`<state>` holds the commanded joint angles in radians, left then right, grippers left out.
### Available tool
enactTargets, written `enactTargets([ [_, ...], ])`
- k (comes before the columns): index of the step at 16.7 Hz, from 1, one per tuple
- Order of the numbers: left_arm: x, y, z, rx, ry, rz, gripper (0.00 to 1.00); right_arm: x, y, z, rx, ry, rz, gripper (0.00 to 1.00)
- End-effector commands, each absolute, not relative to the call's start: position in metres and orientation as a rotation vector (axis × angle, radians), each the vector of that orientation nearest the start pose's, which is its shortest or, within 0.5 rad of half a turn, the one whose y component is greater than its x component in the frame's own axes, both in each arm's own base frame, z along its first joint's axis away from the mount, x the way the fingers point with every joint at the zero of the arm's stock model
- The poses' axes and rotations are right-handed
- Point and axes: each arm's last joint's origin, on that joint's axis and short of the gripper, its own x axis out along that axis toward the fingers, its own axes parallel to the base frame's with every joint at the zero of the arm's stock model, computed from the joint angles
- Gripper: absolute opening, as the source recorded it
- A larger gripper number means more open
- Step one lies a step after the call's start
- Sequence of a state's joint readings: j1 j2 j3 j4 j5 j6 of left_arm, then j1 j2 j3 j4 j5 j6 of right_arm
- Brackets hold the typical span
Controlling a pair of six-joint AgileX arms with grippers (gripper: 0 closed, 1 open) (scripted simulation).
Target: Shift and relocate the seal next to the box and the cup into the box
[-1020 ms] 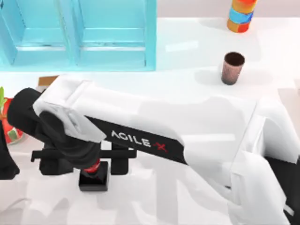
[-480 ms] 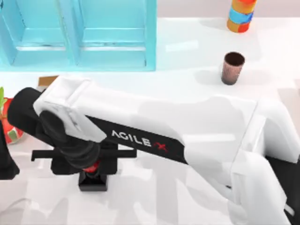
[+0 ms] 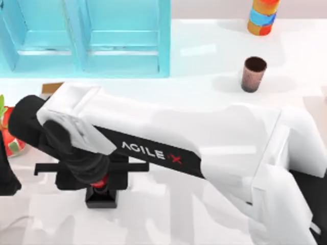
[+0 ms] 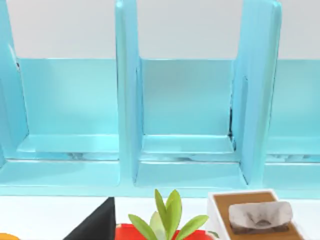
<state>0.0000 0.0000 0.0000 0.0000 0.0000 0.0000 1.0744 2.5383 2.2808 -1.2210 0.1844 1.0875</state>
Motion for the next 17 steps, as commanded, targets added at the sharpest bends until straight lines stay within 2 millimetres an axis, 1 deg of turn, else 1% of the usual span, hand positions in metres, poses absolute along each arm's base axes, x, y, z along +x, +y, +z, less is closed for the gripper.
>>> enactTargets([
  [2,0.106,-0.001,0.160,0.000,0.000,0.000,1.00,0.240,0.441,0.151,0.003,1.371,-0.007,0.00],
  [4,0.106,-0.001,0.160,0.000,0.000,0.000,1.00,0.242,0.429,0.165,0.000,1.371,-0.008,0.00],
  [6,0.106,-0.001,0.160,0.000,0.000,0.000,1.00,0.245,0.410,0.190,0.007,1.364,-0.004,0.00],
  [8,0.106,-0.001,0.160,0.000,0.000,0.000,1.00,0.244,0.387,0.218,0.019,1.357,0.003,0.00],
  [10,0.106,-0.001,0.160,0.000,0.000,0.000,1.00,0.241,0.364,0.237,0.018,1.359,0.003,0.00],
  [12,0.106,-0.001,0.160,0.000,0.000,0.000,1.00,0.239,0.349,0.245,0.009,1.368,-0.004,0.00],
  [13,0.106,-0.001,0.160,0.000,0.000,0.000,1.00,0.238,0.345,0.247,0.006,1.370,-0.006,0.00],
  [17,0.106,-0.001,0.160,0.000,0.000,0.000,1.00,0.237,0.346,0.247,0.003,1.370,-0.003,0.00],
])
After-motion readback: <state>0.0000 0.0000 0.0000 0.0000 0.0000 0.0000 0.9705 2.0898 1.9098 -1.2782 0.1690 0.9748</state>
